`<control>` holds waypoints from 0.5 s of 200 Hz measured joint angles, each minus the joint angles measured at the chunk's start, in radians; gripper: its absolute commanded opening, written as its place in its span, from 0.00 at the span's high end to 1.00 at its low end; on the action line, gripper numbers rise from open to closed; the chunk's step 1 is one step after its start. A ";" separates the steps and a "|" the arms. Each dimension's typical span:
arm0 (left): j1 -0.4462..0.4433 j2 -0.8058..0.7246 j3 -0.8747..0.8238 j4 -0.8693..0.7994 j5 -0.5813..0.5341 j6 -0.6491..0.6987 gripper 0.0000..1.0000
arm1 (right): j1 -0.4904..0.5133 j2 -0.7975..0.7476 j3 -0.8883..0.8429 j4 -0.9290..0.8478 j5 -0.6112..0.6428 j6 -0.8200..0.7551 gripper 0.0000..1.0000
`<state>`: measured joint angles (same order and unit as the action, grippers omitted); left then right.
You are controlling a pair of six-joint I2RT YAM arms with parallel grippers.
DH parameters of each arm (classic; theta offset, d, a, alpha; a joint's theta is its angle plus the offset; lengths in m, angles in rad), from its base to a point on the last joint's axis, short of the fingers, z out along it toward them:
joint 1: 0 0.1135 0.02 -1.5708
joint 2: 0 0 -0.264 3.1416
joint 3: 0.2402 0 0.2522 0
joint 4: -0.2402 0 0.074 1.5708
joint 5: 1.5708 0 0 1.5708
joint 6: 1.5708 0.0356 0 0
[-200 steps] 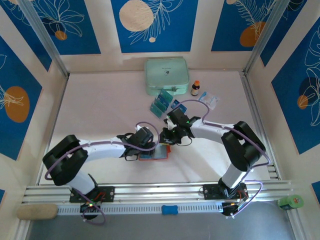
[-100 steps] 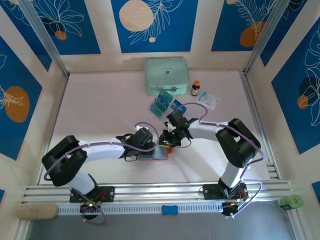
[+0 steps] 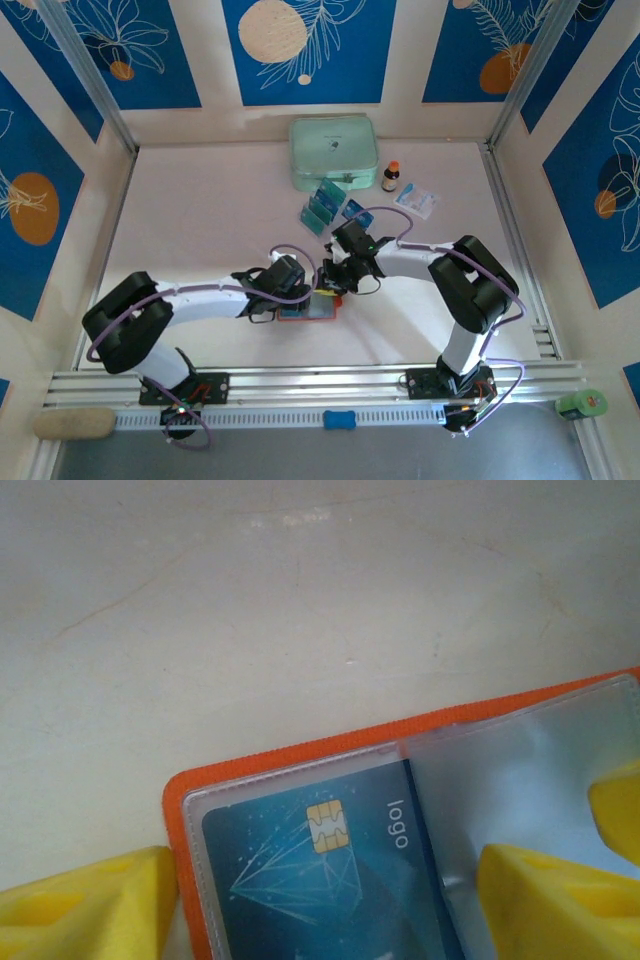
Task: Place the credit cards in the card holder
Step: Flip over the card slot in the card holder.
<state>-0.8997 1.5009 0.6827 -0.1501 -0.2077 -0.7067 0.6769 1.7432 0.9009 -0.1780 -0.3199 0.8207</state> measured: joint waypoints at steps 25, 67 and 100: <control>0.000 -0.054 -0.007 -0.033 -0.013 -0.003 0.15 | 0.001 -0.018 0.000 0.002 -0.025 0.020 0.70; 0.002 -0.217 -0.022 -0.125 -0.074 -0.003 0.12 | 0.029 -0.068 0.036 -0.001 -0.037 0.042 0.64; 0.008 -0.316 -0.044 -0.181 -0.118 -0.003 0.12 | 0.065 -0.057 0.087 -0.004 -0.037 0.052 0.64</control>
<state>-0.8921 1.1851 0.6384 -0.3313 -0.3260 -0.7101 0.7422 1.6859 0.9882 -0.1818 -0.3569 0.8730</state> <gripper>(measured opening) 0.876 0.362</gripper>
